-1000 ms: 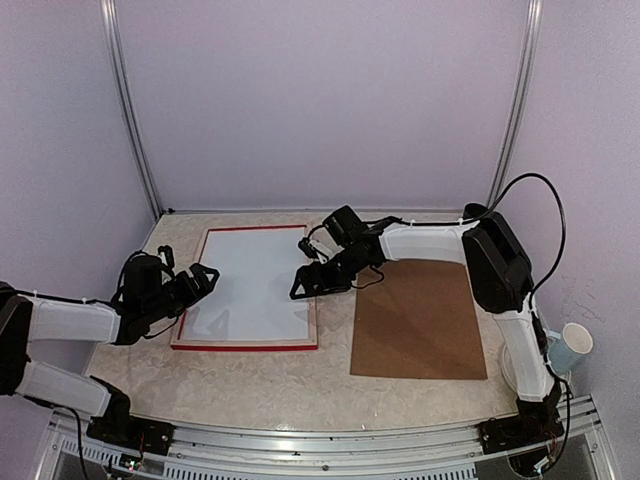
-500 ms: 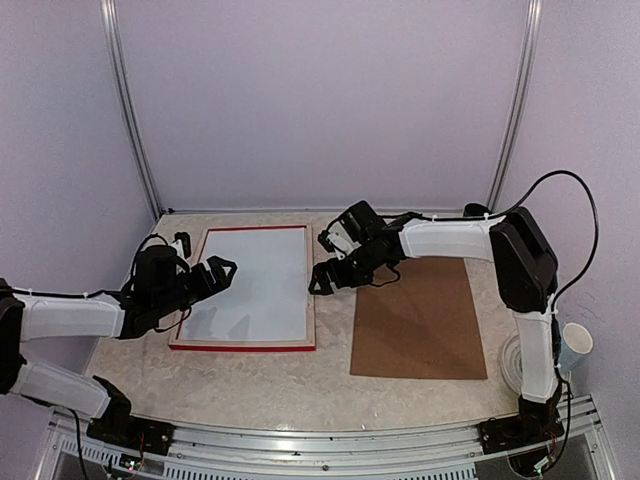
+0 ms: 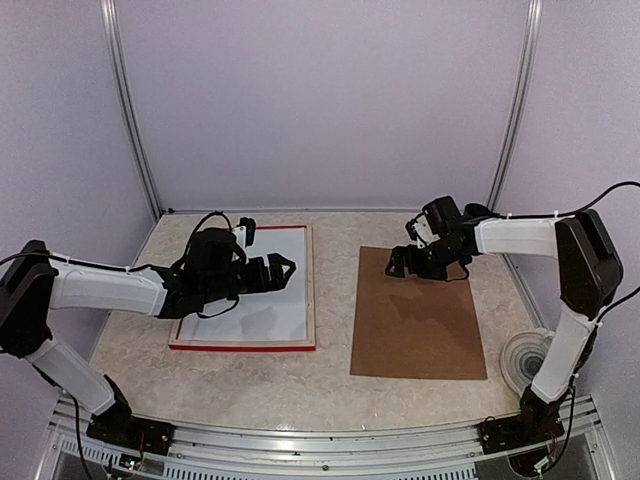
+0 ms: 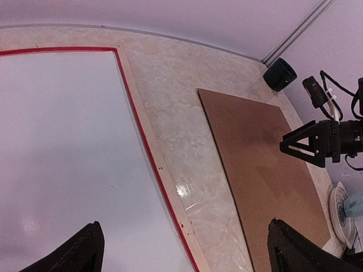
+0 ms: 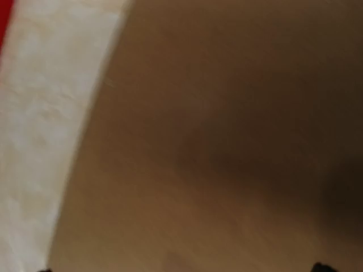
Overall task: Put the photo into the frame
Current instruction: Turn over the backboard at the center of the board.
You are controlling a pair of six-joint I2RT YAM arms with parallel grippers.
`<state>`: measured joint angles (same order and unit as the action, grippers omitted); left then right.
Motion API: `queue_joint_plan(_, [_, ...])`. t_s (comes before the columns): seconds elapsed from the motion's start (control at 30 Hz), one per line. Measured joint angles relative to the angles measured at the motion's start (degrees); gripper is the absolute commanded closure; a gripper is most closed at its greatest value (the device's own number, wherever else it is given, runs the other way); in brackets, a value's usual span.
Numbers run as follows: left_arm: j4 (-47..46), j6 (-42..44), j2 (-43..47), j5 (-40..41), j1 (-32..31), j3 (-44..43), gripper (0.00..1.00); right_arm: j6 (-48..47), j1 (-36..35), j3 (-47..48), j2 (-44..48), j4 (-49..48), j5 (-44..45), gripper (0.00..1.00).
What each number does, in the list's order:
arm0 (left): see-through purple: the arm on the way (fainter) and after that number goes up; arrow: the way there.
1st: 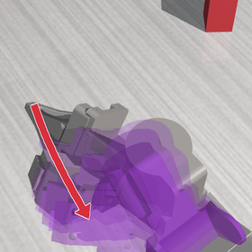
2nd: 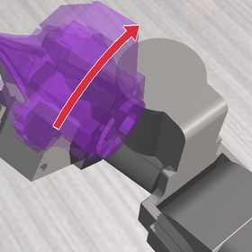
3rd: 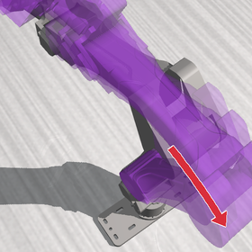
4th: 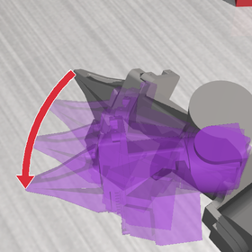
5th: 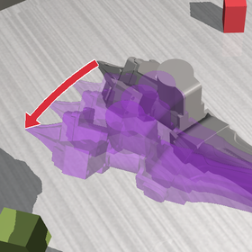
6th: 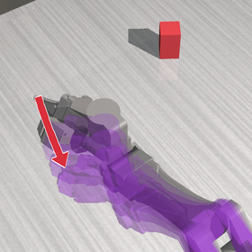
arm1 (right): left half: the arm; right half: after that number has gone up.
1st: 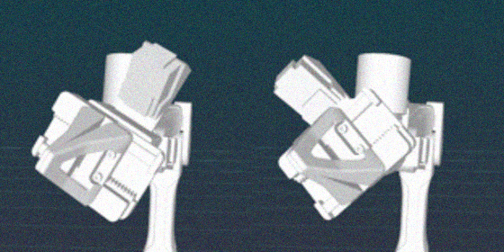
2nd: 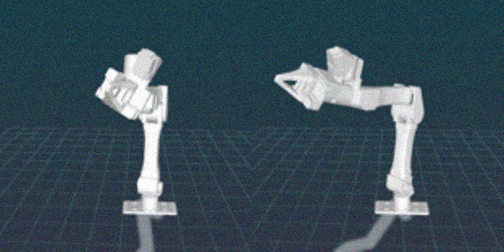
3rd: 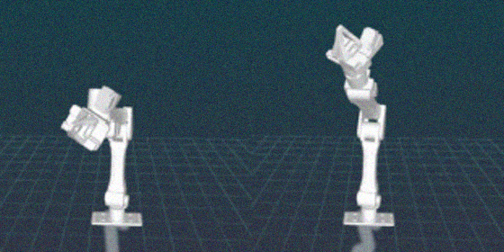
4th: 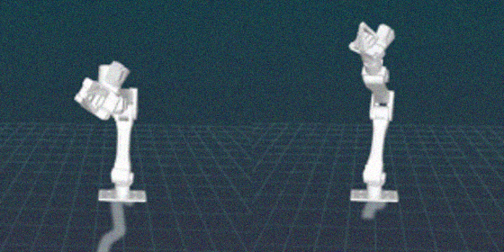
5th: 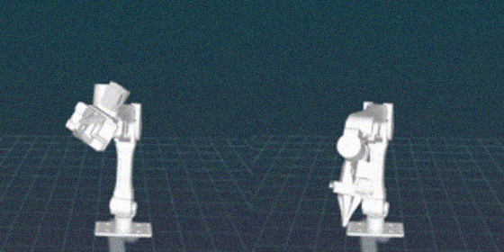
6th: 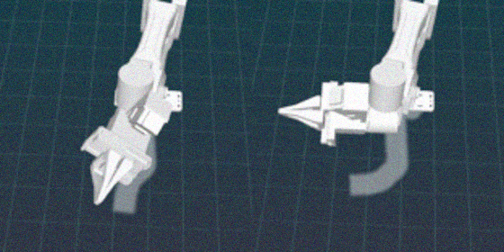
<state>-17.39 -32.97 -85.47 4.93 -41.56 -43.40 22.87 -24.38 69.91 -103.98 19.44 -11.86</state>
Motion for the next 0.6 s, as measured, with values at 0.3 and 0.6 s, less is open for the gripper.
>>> queue_joint_plan(0.3, [2.71,2.45,-10.86,-2.51,-7.02,-12.37,0.01,2.16,8.59,-10.21,7.8,0.33,3.96,0.01])
queue_joint_plan(0.6, [5.64,3.69,-20.87,-6.64,-11.32,-23.47,0.01,4.87,14.16,-17.09,12.44,0.26,6.86,0.01])
